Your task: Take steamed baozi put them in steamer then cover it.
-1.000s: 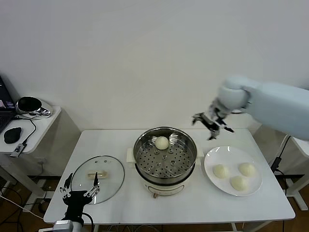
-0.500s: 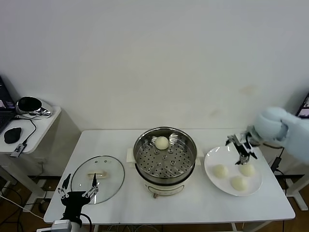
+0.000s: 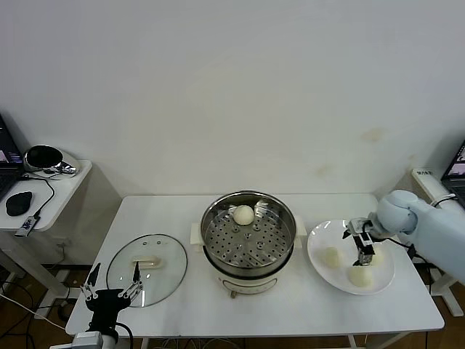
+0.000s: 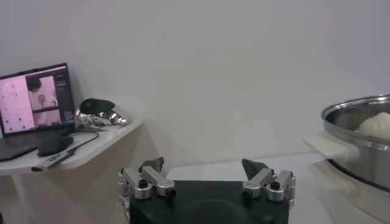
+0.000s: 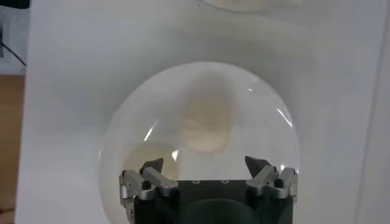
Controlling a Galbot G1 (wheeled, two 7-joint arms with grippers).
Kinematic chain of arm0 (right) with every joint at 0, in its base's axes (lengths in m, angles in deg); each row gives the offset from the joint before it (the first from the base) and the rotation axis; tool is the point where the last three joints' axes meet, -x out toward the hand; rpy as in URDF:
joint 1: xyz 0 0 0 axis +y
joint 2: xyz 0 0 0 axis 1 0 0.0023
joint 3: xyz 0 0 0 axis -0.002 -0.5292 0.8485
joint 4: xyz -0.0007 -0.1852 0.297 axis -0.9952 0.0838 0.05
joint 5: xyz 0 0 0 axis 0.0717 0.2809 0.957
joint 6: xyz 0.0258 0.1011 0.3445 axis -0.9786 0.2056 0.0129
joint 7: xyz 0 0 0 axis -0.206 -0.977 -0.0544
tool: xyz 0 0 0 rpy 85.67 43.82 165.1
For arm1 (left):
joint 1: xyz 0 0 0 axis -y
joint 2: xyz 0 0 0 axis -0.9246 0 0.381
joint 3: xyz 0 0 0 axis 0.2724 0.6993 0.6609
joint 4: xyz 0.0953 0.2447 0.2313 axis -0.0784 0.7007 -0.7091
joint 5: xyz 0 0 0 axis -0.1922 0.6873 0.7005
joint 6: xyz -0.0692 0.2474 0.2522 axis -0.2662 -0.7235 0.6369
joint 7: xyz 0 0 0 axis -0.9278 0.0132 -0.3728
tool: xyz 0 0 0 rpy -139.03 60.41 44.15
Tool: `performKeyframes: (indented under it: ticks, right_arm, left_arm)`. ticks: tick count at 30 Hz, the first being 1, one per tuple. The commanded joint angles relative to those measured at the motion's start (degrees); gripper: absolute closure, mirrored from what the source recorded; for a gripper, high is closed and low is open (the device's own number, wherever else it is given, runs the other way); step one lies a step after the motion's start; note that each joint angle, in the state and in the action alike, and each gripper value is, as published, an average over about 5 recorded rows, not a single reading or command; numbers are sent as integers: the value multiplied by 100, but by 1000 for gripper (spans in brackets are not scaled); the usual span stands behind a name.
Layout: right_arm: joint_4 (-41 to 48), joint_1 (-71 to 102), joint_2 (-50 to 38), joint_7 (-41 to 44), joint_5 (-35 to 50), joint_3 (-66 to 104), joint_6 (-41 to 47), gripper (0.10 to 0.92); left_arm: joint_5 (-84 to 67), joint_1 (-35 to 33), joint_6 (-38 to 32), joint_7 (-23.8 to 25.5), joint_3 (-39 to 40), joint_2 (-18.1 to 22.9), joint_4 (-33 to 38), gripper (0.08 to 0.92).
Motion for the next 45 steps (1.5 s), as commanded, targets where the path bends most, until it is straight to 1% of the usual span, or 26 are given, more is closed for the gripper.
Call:
performKeyframes:
  ticks: [1, 10, 13, 17, 22, 29, 33, 36, 41, 45]
  right_arm:
    - [581, 505, 559, -23, -119, 396, -16, 203]
    - [715, 521, 744, 36, -227, 387, 42, 203]
    - [721, 513, 744, 52, -251, 381, 52, 218]
    - [750, 509, 774, 50, -275, 399, 53, 286]
    - [742, 499, 768, 86, -308, 397, 65, 389]
    - [687, 400, 672, 172, -280, 357, 43, 477]
    - [398, -5, 401, 235, 8, 115, 138, 528]
    - [48, -488, 104, 285, 303, -88, 242, 545]
    - [-538, -1723, -374, 389, 945, -677, 368, 537]
    - [-925, -3198, -396, 388, 1643, -1596, 508, 533]
  left_arm:
    - [24, 5, 15, -10, -26, 5, -20, 177]
    - [48, -3, 19, -38, -20, 31, -19, 177]
    - [55, -3, 15, -47, -21, 42, -26, 177]
    - [60, -1, 7, -54, -14, 55, -39, 177]
    - [66, 6, 7, -59, -11, 60, -47, 177]
    - [73, 38, 11, -64, -3, 58, -76, 177]
    - [68, 68, 13, -65, -3, 39, -74, 177]
    - [60, 76, 13, -69, 2, 19, -61, 177]
    - [48, 103, 17, -73, 34, -40, -34, 177]
    - [35, 153, 29, -77, 64, -77, -37, 177]
